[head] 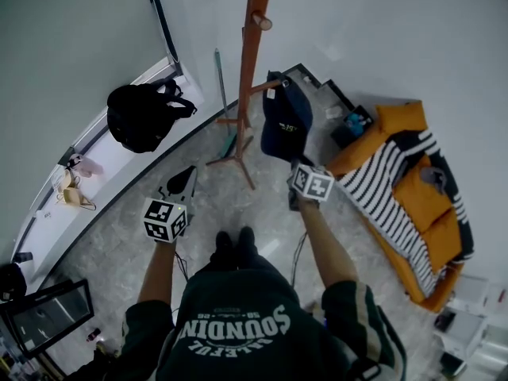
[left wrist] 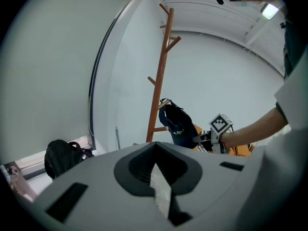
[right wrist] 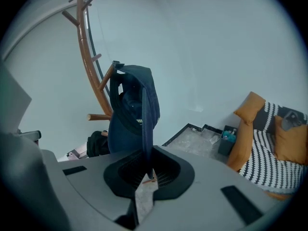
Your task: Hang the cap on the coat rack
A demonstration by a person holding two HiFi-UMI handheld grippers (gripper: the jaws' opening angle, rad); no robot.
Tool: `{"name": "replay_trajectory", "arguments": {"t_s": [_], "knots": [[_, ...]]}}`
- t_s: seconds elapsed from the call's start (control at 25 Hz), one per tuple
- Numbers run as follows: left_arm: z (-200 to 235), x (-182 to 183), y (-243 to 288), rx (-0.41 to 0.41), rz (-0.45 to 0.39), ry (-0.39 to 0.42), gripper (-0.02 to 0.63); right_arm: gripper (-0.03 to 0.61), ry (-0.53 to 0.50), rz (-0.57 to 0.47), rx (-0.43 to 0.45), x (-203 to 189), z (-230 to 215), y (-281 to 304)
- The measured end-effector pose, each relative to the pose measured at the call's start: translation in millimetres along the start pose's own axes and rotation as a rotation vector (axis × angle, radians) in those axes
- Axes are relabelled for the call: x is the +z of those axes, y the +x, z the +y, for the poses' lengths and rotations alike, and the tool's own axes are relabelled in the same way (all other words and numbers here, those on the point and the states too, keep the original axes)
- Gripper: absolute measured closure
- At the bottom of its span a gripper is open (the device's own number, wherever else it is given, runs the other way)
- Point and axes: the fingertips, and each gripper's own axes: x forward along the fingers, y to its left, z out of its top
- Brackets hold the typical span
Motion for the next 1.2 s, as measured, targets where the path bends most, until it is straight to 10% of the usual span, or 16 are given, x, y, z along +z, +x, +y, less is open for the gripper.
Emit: {"name": "replay_trajectory", "arguments": {"t_s": [1.2], "knots": [[-11,-12,-16,0.001,-0.001,-0.012,0.615,0.565,-0.125,-0.113,-0.124,4,1,-29]]}}
